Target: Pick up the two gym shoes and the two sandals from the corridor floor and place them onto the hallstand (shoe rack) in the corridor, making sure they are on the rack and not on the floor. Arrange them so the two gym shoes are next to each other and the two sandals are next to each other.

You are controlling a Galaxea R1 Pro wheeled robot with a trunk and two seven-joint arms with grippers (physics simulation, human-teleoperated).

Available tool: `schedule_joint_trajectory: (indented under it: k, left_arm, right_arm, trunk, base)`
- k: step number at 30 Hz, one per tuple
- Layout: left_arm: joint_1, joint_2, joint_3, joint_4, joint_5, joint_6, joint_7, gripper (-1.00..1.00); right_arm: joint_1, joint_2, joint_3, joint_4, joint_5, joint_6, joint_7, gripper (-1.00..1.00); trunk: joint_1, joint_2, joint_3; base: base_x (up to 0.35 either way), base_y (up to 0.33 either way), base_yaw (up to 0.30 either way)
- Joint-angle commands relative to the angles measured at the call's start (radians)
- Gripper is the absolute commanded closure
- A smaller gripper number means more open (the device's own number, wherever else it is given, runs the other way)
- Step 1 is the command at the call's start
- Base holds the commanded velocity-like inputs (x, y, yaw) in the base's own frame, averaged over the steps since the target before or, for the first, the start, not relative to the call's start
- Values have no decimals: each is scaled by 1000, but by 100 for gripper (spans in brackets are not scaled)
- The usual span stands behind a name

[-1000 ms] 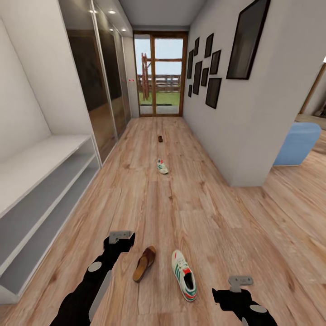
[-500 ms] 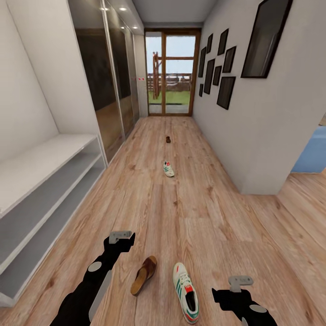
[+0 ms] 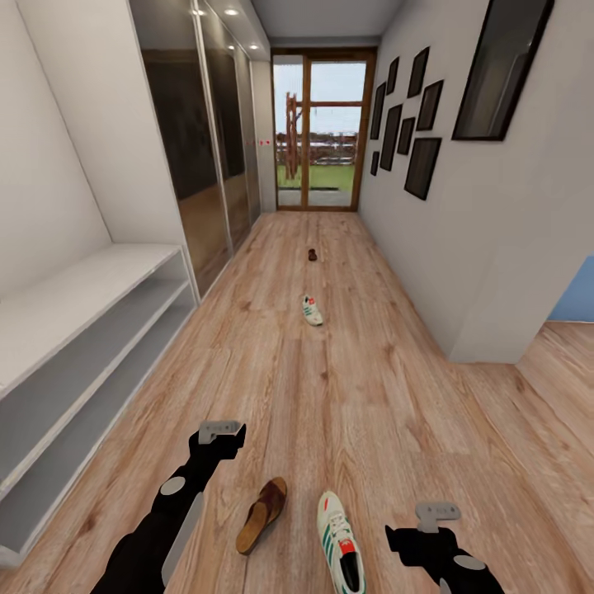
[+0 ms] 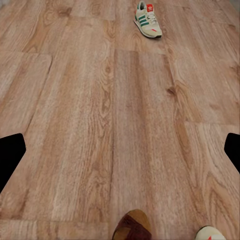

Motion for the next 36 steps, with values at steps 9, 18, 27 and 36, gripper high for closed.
schedule_joint_trajectory:
  k: [9,18,27,36]
  left_arm:
    - [0,0,0,-1,10,6,1,-100]
    - [0,0,1,-2,10,6,1,-100]
    - [0,0,1,-2,10,6,0,-100]
    - [0,0,1,-3,9,6,1,-100]
  right_arm:
    - [0,2,4,2,4,4,-3,-100]
    - [0,3,5,2,4,4,-1,-100]
    - [0,3,5,2,3,4,-3,-100]
    - [0,3,3,24,2,-33,-3,-100]
  trunk:
    - [0,0,-6]
    - [0,0,-8]
    - [0,0,-12]
    - [0,0,-16]
  base:
    - [34,-17,96]
    - [2,-1,36]
    - [-1,1,119]
    - [-96,176,118]
